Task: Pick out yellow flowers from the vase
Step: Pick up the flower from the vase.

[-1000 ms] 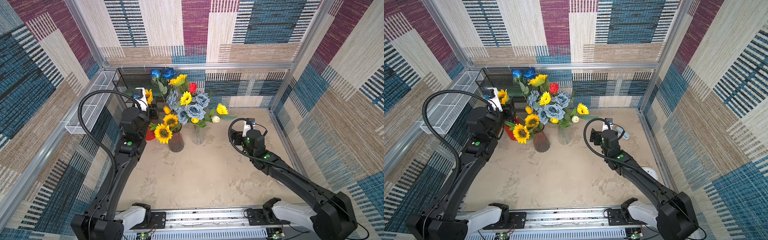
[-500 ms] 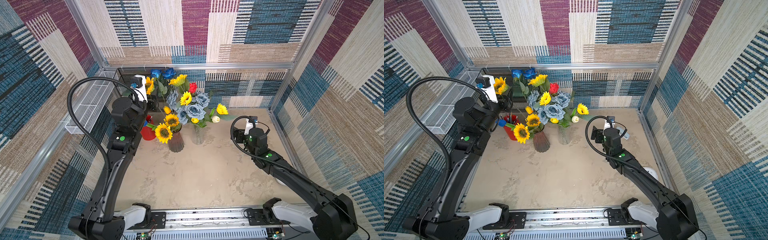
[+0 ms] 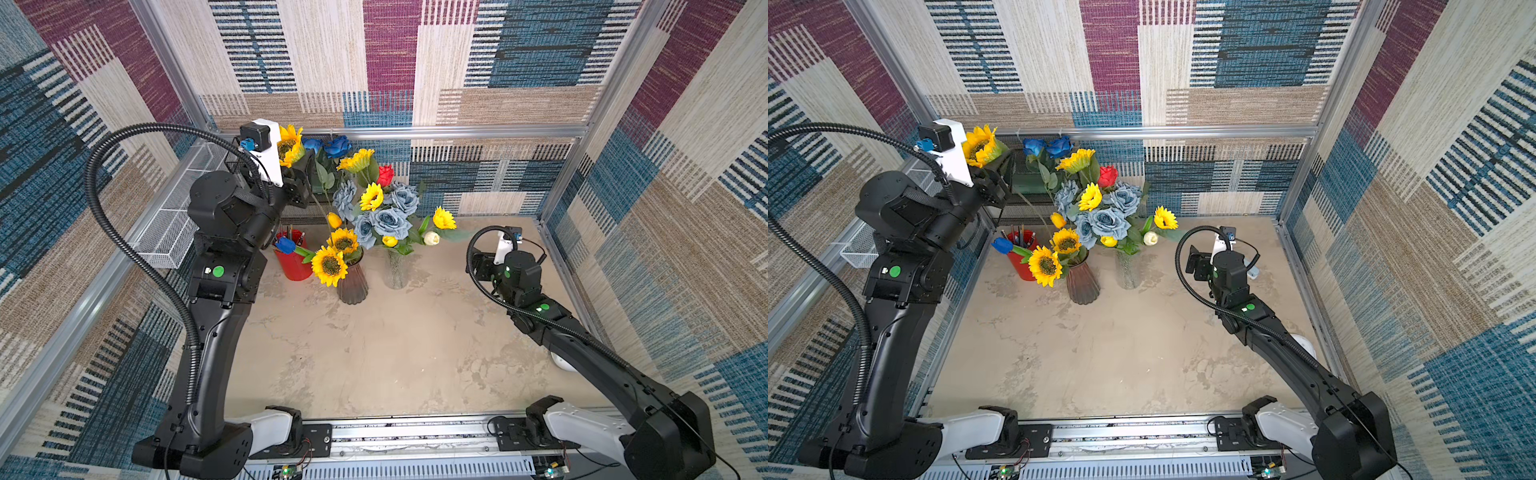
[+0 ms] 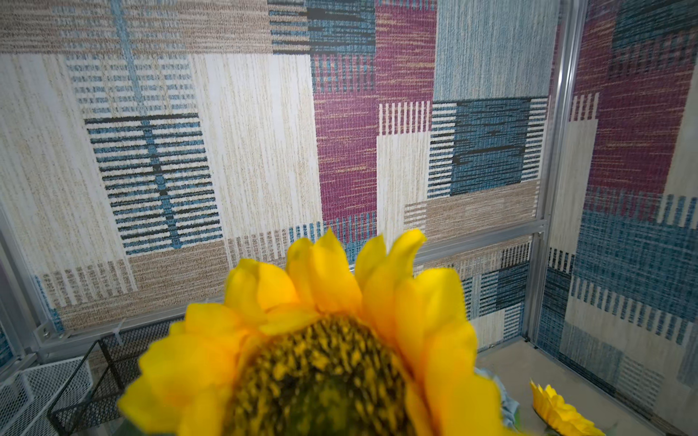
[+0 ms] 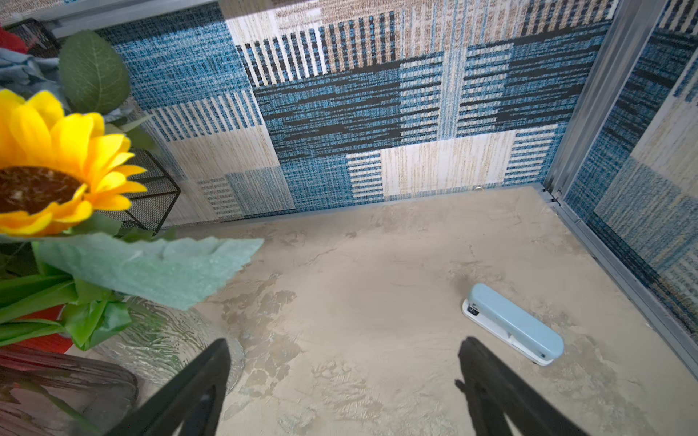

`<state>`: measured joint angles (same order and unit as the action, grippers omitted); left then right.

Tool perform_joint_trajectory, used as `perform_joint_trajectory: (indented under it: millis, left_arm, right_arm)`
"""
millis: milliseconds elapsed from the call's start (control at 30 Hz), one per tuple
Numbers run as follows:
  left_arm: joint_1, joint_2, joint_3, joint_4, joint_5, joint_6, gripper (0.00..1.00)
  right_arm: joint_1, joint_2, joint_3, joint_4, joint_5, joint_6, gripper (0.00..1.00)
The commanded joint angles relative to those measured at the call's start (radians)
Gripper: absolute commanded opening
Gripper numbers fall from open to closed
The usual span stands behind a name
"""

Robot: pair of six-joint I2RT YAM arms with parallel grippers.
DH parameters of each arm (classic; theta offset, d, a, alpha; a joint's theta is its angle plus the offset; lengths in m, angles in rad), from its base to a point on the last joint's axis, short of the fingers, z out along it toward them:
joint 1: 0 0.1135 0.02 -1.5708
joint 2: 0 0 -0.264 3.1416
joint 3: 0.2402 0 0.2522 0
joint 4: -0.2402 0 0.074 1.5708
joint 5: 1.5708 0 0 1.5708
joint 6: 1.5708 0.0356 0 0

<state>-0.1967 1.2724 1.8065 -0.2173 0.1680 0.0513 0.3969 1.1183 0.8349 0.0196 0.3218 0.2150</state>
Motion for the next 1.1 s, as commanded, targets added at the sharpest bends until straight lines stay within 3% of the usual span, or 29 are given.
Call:
perform_joint_trajectory:
  millis: [0, 467, 1067]
  left_arm:
    - [0.0, -0.002, 0.039, -0.048, 0.067, -0.026, 0.53]
    - [0.0, -0.059, 0.084, 0.016, 0.145, -0.087, 0.54]
    - [0.0, -0.02, 0.215, 0.038, 0.304, -0.307, 0.56]
  right_arm:
    - [-0.004, -0.02, 0.01, 0.004, -0.007, -0.007, 0.96]
    - [-0.02, -0.059, -0.012, 0.016, -0.013, 0.015, 0.96]
    - [-0.023, -0.167, -0.005, 0.001, -0.043, -0.015, 0.96]
